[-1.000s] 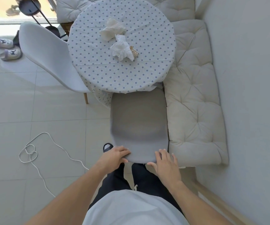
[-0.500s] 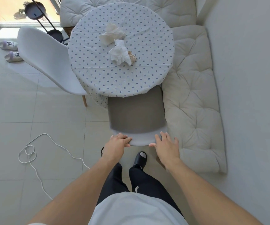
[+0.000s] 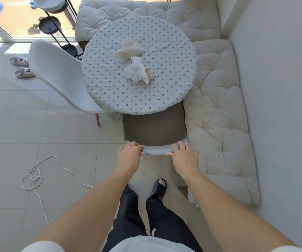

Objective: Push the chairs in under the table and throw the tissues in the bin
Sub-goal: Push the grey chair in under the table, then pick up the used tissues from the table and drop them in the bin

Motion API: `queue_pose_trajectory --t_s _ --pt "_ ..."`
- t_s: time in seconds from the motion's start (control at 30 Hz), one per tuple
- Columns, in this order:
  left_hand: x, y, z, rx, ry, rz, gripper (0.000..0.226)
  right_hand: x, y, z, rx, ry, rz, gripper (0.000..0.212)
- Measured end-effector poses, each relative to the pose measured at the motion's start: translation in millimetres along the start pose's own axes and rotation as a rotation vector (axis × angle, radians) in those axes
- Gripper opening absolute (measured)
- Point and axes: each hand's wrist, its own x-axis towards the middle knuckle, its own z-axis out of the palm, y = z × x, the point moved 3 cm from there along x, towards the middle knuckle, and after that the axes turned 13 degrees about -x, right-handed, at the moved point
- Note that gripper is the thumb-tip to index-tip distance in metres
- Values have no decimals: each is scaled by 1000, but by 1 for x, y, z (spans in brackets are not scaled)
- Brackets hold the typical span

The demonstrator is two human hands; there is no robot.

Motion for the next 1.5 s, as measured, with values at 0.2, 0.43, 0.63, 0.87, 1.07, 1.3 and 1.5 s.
queue_pose_trajectory --t_s 0.2,0.43,0.63,0.87,1.07,1.3,1.5 --pt "-3 -6 -17 -42 -39 -57 34 0 -7 -3 -7 -19 24 56" --pt "-37 -30 -63 -143 -62 -96 44 -10 -17 -36 142 62 -8 55" --pt "-69 -65 -123 -257 36 -212 48 -10 -38 -109 181 156 -77 59" --pt "-107 -114 -203 -421 219 -274 45 -8 -95 -201 142 274 -191 58" --pt "-121 -174 -260 -476 316 -290 46 -7 -161 -261 133 333 -254 60" --pt "-114 -268 -329 -505 357 -281 46 3 -245 -318 144 366 -241 58" --pt "-105 -359 -390 -538 363 -248 47 18 -320 -352 129 349 -176 58"
